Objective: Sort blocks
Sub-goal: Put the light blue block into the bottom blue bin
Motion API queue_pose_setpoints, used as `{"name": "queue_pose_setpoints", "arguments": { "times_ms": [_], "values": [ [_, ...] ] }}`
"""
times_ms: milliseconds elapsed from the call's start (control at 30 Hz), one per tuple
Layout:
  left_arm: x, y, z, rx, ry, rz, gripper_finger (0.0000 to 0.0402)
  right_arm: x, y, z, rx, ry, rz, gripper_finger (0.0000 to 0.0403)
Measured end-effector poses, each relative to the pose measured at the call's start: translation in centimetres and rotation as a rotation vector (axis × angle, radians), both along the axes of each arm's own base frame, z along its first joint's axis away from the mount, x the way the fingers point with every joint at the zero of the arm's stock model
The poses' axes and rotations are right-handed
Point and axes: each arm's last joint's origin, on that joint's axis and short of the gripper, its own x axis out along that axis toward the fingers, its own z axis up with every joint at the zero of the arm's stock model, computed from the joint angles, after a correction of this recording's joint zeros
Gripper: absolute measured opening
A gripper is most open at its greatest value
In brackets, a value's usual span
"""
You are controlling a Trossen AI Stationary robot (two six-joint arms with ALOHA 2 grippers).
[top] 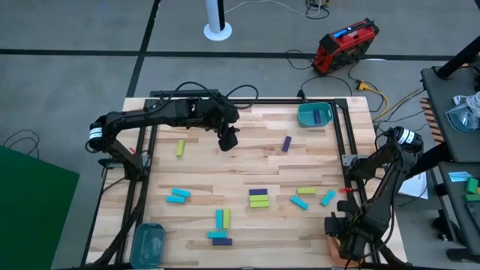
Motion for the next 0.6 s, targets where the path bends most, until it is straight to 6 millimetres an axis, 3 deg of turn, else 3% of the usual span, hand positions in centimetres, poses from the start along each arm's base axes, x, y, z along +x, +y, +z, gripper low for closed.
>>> {"name": "queue_pose_setpoints", "arguments": {
  "times_ms": [133,300,600],
  "values": [
    [0.0,0.0,0.0,0.007,0.003,-0.008,0.0142,0.2,0.0,1.0,-0.017,-0.008,-0.03,0.0008],
    [0.0,0.0,0.0,0.007,0.003,-0.008,0.0142,2.2,-0.6,3.2,-0.019,-0.091,-0.047,0.0008],
    [-0.1,-0.1,-0.1,-0.033,0.009,0.027,0.0142,8.5,-6.0,4.4,-0.048,-0.145,-0.124,0.0009]
  ]
}}
